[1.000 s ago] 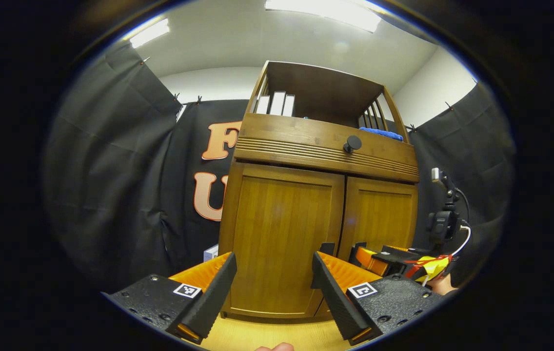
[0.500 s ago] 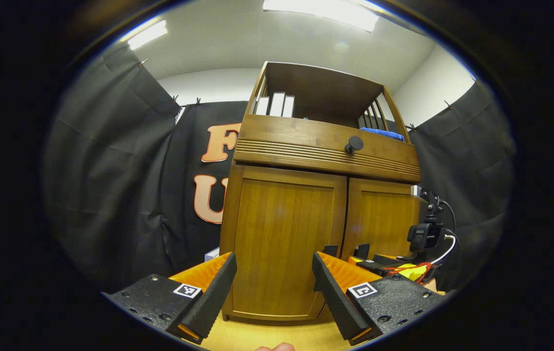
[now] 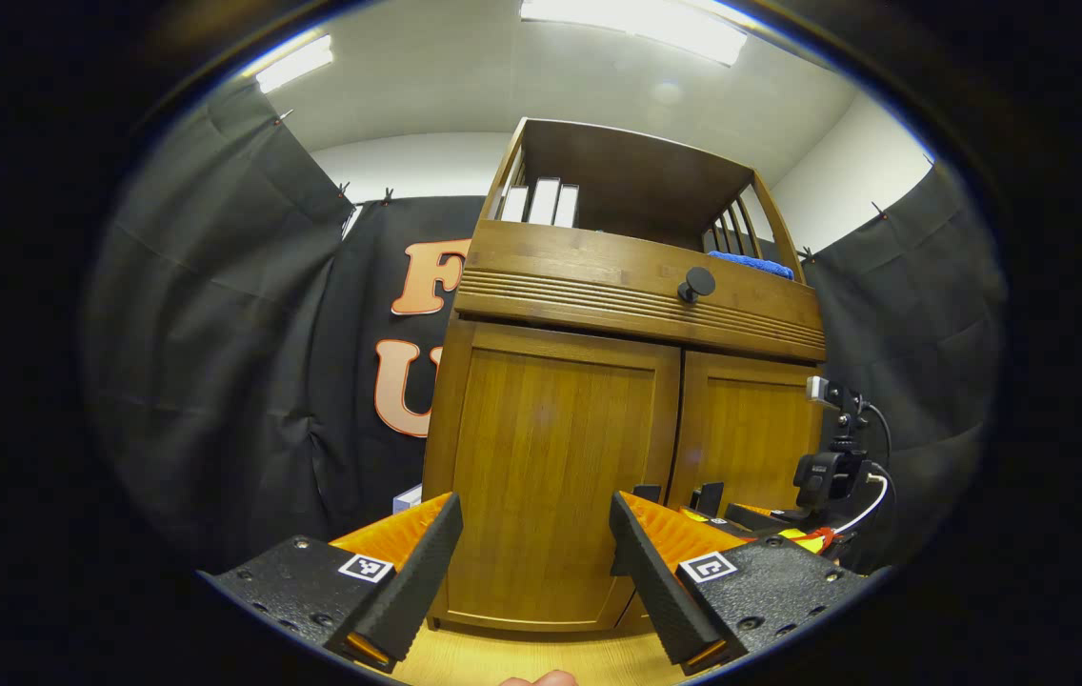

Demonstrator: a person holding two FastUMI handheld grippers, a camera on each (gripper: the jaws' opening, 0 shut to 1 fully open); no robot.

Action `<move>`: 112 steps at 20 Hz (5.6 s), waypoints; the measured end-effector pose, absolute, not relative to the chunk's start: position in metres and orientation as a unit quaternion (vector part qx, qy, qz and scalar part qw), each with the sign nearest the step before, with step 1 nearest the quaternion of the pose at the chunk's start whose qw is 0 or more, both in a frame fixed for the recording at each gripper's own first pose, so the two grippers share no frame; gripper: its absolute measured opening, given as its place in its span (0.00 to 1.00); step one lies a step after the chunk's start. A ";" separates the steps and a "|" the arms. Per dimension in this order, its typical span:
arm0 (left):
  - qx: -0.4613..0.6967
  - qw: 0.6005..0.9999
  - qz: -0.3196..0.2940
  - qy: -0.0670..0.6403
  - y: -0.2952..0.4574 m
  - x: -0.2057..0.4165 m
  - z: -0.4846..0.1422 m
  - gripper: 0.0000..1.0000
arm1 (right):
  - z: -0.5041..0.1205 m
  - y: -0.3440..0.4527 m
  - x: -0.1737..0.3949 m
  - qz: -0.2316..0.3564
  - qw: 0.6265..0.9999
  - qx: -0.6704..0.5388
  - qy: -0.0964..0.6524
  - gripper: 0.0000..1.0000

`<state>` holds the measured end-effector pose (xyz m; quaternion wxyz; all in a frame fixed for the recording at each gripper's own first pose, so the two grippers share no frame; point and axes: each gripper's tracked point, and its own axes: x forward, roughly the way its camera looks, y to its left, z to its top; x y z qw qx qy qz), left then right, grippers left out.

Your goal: Open the right door of the double-door shoe cabinet with the right hand, and open the left door with the left hand.

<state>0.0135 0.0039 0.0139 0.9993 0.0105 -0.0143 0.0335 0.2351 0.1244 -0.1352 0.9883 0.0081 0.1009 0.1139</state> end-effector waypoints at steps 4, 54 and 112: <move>0.014 0.999 0.043 -0.010 0.011 0.009 0.012 0.94 | -0.141 0.144 0.235 0.134 0.985 0.000 0.104 0.66; 0.009 1.000 -0.001 -0.014 -0.021 0.001 -0.004 0.94 | -0.106 -0.019 0.116 0.068 0.988 0.016 0.139 0.34; 0.020 0.996 -0.078 0.029 -0.062 0.081 -0.019 0.91 | -0.025 -0.015 0.048 0.053 0.998 0.009 0.045 1.00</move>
